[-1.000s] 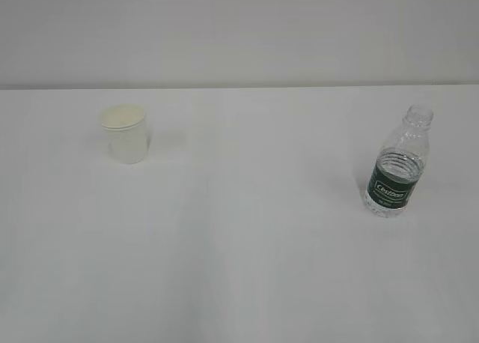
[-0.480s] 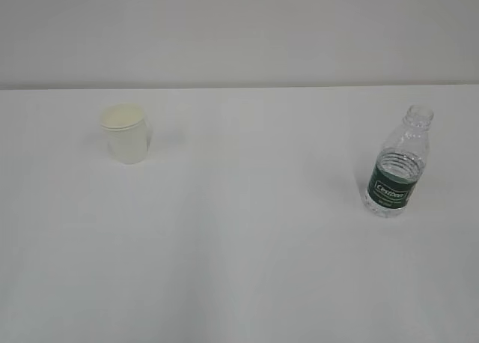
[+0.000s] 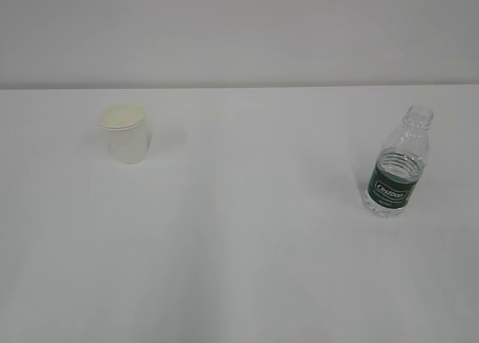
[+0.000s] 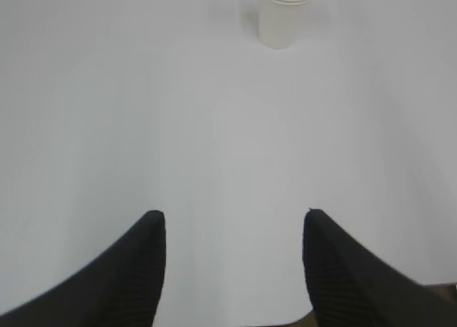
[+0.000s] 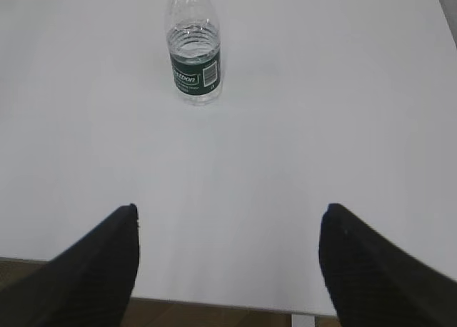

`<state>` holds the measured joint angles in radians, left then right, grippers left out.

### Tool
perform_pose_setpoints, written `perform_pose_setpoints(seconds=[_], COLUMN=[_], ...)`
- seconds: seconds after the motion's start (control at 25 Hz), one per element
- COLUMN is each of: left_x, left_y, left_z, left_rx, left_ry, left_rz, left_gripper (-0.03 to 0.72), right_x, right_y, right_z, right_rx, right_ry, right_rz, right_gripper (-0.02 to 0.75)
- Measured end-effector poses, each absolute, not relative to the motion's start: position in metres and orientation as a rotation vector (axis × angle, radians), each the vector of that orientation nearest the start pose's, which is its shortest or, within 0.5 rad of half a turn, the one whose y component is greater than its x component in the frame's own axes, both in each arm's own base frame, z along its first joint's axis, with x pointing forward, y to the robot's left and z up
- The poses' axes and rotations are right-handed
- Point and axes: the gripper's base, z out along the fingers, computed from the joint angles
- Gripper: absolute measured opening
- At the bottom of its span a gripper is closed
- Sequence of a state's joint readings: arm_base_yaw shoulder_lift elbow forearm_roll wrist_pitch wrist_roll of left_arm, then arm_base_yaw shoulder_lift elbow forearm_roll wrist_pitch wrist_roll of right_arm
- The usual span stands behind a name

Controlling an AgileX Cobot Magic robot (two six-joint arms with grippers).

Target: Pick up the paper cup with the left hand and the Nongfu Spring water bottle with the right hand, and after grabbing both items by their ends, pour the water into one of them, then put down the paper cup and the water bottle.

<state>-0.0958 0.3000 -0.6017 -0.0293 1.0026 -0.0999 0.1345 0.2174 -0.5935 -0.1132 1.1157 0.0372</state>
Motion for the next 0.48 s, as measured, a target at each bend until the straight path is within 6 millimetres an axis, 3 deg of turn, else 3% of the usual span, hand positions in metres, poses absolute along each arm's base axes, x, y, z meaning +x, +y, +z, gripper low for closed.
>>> perform_pose_setpoints(seconds=[0.32,0.48], left_x=[0.065,0.076], left_y=[-0.008,-0.009], left_z=[0.312,0.312], left_rx=[0.017,0.042], left_ry=[2.180,2.175], left_rz=[-0.129,-0.116], left_gripper=[0.434,0.499], right_x=[0.038,0.048], right_y=[-0.004,-0.003], right_z=[0.304,0.305], right_rx=[-0.119,-0.134], right_ry=[2.183,2.185], right_rz=[-0.043,-0.058], right_gripper=[0.588,0.588])
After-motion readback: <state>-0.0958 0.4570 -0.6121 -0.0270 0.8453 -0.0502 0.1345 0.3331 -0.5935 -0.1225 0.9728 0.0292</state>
